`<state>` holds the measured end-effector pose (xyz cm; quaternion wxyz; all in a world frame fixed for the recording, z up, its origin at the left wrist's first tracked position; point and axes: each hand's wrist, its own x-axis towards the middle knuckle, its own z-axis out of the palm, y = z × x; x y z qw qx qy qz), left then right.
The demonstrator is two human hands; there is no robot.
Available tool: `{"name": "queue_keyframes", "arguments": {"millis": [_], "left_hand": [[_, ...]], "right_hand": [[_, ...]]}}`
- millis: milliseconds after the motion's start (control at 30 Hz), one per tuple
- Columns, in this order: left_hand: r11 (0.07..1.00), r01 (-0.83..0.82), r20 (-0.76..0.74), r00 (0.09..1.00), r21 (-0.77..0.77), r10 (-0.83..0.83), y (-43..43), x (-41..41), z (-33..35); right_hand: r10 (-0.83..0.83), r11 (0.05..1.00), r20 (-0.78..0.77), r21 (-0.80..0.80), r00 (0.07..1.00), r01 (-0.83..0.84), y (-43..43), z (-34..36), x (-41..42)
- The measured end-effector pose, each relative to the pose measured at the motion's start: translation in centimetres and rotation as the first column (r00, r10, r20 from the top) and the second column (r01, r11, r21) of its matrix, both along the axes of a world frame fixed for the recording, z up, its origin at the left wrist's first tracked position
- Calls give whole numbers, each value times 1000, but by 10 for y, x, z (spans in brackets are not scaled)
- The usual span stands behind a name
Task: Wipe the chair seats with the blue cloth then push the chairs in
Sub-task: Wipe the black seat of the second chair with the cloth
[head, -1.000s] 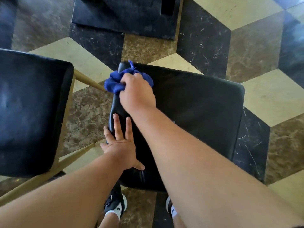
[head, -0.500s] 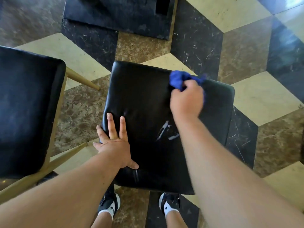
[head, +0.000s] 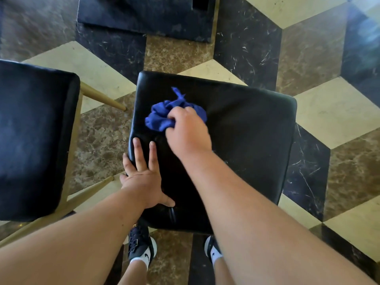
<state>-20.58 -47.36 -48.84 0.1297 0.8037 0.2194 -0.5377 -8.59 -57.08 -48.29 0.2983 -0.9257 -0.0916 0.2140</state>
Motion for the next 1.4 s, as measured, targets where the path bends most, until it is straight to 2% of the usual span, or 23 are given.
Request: {"name": "queue_keyframes", "arguments": {"millis": [100, 233, 300, 400, 467, 533, 667, 700, 767, 833, 967, 1033, 1167, 1300, 1400], "left_hand": [[999, 25, 37, 999, -24, -24, -1, -2, 6], [1000, 26, 32, 999, -12, -25, 1, -1, 2], [1000, 26, -14, 1000, -9, -26, -1, 3, 4], [1000, 28, -51, 998, 7, -28, -4, 6, 10], [1000, 5, -64, 998, 13, -4, -6, 8, 13], [1000, -22, -45, 999, 21, 23, -6, 7, 13], [986, -165, 108, 980, -11, 165, 0, 0, 6], [990, -139, 104, 984, -38, 142, 1, 0, 3], [999, -29, 32, 999, 14, 28, 3, 0, 4], [999, -53, -66, 996, 15, 53, -4, 7, 8], [999, 22, -83, 996, 29, -20, -7, 9, 24], [998, 51, -82, 995, 26, -49, -10, 11, 29], [997, 74, -96, 993, 22, -72, -10, 12, 28], [997, 61, -104, 993, 39, -57, -9, 12, 27], [998, 45, -97, 994, 36, -42, -9, 11, 27]], "right_hand": [[-162, 983, 46, -82, 986, 166, -68, 1, 23], [-403, 888, 119, -188, 907, 419, -161, 6, 44], [-517, 826, 122, -189, 847, 531, -177, 6, 46], [-644, 741, 122, -147, 755, 655, -150, 3, 38], [-622, 767, 104, -123, 776, 630, -110, 4, 27], [-523, 847, 43, -85, 851, 525, -59, 5, 9], [-170, 984, -157, 34, 973, 177, 31, 9, -39], [-92, 992, -203, 63, 975, 107, 40, 9, -46], [-17, 996, -233, 80, 972, 37, 38, 8, -46], [10, 999, -190, 53, 982, 0, 17, 6, -37], [-58, 997, -68, -59, 996, 54, -58, 7, -18], [-162, 979, -2, -127, 987, 160, -110, 11, -6], [-414, 884, 56, -215, 909, 416, -201, 13, 17], [-493, 838, 95, -216, 865, 501, -183, 3, 6], [-331, 927, 56, -166, 942, 336, -129, 5, -29]]}}
